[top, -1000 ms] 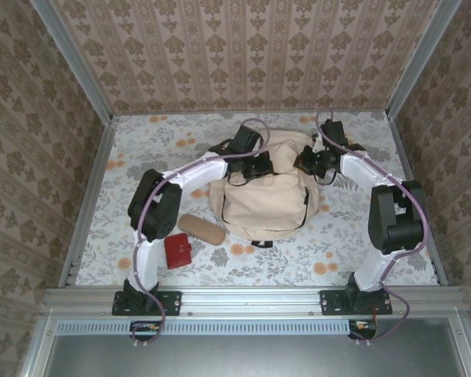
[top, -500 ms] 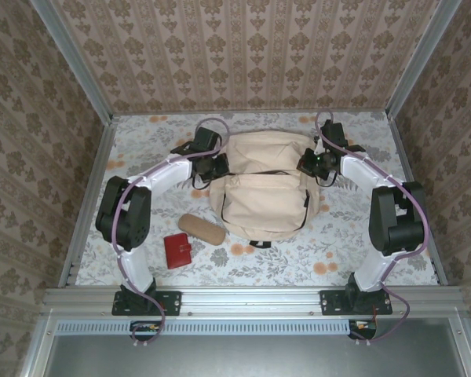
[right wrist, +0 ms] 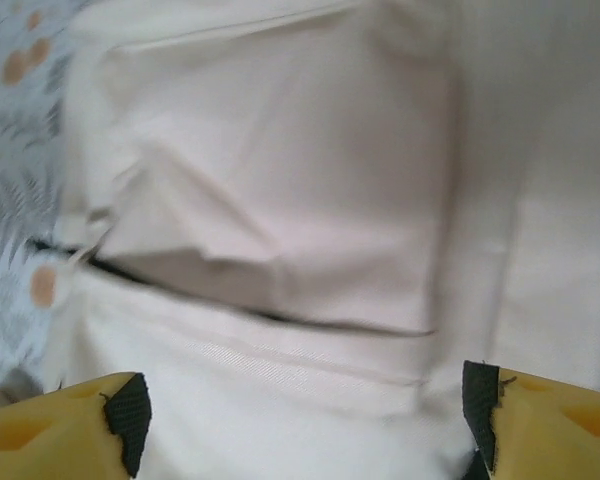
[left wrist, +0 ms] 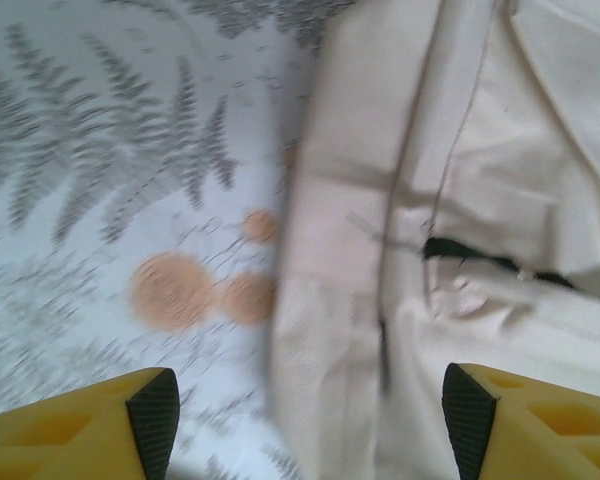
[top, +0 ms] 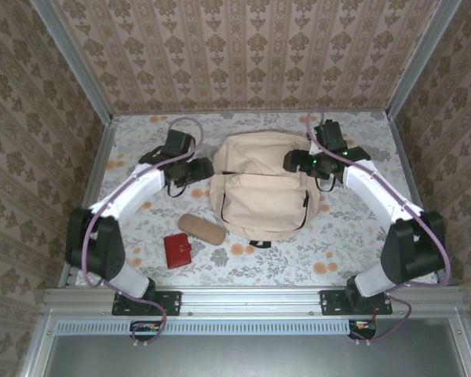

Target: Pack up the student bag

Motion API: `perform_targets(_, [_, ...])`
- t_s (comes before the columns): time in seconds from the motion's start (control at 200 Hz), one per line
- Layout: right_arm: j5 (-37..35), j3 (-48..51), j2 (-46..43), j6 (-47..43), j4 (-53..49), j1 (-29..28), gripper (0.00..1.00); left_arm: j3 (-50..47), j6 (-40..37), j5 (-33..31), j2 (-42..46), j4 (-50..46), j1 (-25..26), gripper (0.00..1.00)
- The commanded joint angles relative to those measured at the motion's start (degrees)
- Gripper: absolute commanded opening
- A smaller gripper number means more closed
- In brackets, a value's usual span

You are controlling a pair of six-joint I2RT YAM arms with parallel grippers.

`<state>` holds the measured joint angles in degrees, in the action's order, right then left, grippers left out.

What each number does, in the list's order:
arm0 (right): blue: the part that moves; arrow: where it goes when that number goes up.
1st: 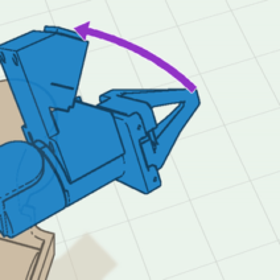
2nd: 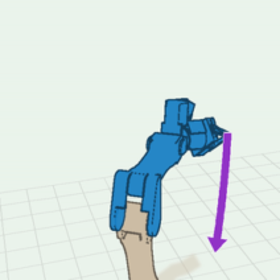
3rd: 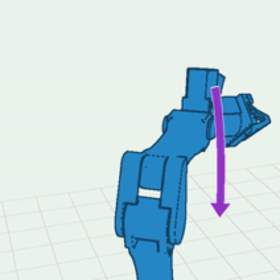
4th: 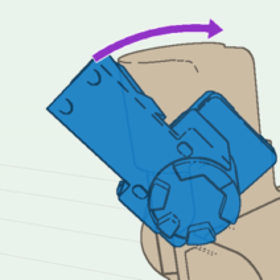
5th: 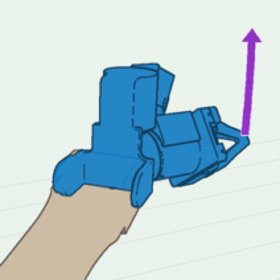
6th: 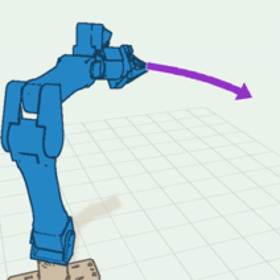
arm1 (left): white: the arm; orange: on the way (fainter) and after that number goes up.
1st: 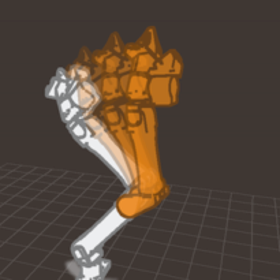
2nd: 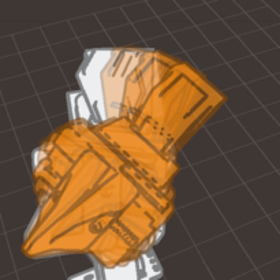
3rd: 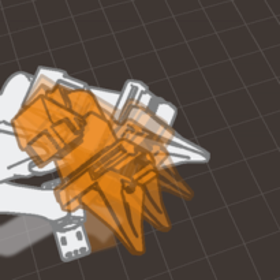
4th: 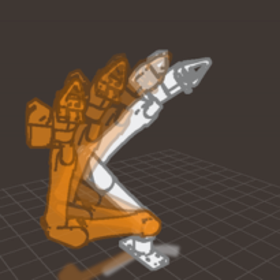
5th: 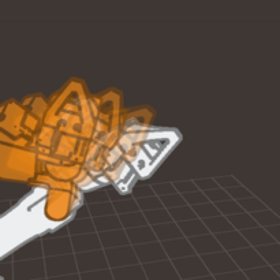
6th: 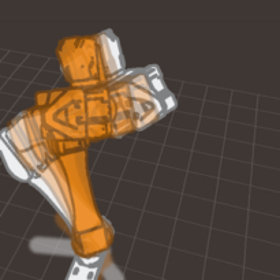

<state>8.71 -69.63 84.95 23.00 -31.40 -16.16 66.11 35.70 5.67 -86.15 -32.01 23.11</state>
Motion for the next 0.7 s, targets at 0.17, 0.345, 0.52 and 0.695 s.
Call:
perform_targets(0.17, [-10.49, -1.1, 0.35, -5.09, -3.48, -24.0, 0.99, -17.67, -2.1, -0.67, 14.65, -6.02, -10.61, 0.84])
perform_targets(0.345, [-11.96, -6.04, 9.0, -8.11, -0.7, -38.82, 1.0, -23.35, -3.65, 2.04, 20.77, -5.56, -18.47, 0.92])
perform_targets(0.52, [-9.4, -12.18, 20.01, -14.41, -0.86, -45.49, 0.99, -24.36, -5.05, 4.44, 22.66, -6.31, -23.85, 0.94])
perform_targets(0.695, [-8.44, -19.05, 28.43, -19.11, -3.06, -47.2, 0.96, -24.73, -3.38, 4.24, 23.78, -5.99, -26.08, 0.94])
